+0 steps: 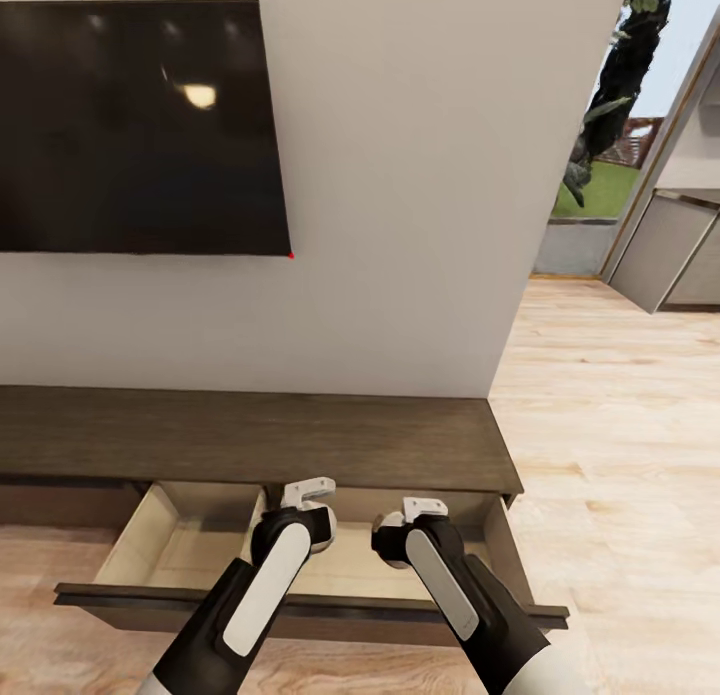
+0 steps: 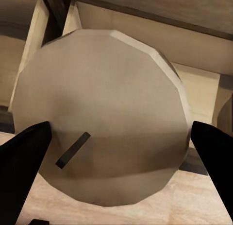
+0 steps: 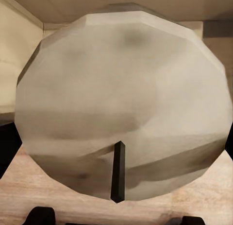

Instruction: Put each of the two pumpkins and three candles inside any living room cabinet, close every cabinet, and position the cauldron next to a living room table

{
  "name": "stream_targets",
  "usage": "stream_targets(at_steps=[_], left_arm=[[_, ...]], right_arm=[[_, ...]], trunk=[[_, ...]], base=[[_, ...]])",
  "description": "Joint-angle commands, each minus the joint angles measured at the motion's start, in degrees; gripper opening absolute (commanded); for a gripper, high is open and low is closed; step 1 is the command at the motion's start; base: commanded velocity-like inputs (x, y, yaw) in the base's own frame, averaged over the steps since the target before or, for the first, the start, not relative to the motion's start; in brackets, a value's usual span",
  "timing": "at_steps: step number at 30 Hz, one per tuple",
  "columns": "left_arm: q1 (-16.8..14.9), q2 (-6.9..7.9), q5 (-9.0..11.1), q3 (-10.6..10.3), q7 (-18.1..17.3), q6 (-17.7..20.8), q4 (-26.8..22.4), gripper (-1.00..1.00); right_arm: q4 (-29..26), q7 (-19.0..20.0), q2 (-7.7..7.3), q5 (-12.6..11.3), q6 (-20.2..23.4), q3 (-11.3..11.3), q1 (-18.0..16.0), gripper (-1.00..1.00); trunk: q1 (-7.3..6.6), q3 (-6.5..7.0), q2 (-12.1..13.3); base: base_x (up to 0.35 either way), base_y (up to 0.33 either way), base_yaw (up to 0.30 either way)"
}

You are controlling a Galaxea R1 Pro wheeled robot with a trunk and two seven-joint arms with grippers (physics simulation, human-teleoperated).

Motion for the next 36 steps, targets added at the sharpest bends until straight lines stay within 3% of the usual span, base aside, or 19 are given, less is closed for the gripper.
stream_targets(at_steps=[1,11,19,36], left_arm=[[-0.1,-0.12,0.1,-0.2,0.6,-0.1,0.1,-1.0],[-0.1,-0.41,-1.2,-1.1,0.6,-2.8,1.3,-1.0],[-0.1,-0.42,-1.2,-2.3,0.6,-2.9,1.4,-1.0],[-0.1,-0.37,-1.4,-2.7,0.5,-2.9,1.4,-1.0]], right_arm=[[-0.1,-0.6,-0.01,-0.6,0.1,0.1,-0.1,-1.0],[-0.1,-0.6,-0.09,-0.5,0.2,0.1,-0.1,-1.0],[0.0,-0.5,-0.09,-0.6,0.2,0.0,-0.1,-1.0],[0.0,-0.4,-0.09,-0.8,0.1,0.0,-0.1,-1.0]], trunk=[[0.22,-0.24,-0.4],[2.42,-2.03,-4.5],[4.18,-3.47,-7.7],[7.91,-6.52,-14.5]], base=[[0.0,0.0,0.0],[0.0,0.0,0.0],[0.0,0.0,0.0],[0.0,0.0,0.0]])
